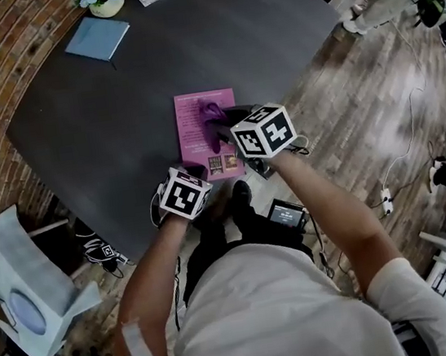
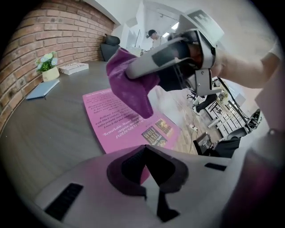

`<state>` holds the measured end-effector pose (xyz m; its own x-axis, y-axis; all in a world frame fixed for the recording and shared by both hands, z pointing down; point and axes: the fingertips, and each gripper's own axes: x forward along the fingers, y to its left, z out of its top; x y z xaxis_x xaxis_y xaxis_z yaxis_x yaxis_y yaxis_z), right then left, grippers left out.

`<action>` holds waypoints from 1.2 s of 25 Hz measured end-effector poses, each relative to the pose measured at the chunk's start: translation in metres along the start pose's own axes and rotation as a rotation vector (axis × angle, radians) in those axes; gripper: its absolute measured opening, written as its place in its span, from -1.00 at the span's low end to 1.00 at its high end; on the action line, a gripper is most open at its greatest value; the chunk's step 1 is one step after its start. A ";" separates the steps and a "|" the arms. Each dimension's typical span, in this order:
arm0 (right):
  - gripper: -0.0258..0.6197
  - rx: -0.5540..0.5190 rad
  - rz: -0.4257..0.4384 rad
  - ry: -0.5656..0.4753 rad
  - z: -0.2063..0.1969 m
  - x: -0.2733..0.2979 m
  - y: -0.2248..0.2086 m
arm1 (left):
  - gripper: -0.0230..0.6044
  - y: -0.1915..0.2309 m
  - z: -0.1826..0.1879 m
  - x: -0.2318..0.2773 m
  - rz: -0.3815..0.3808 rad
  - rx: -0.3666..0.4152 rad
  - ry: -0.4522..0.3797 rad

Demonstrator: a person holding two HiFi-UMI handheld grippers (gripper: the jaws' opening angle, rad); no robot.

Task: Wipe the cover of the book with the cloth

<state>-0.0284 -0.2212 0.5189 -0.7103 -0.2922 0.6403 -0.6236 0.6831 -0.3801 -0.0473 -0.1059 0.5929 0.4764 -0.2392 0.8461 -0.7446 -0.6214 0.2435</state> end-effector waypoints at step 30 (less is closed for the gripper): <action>-0.52 0.076 -0.051 0.090 0.020 0.076 -0.036 | -0.91 0.006 0.001 -0.004 0.014 -0.201 -0.153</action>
<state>-0.0668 -0.2815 0.5675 -0.6473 -0.2614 0.7160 -0.6833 0.6153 -0.3931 -0.0528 -0.1098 0.5906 0.5189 -0.3663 0.7724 -0.8225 -0.4600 0.3344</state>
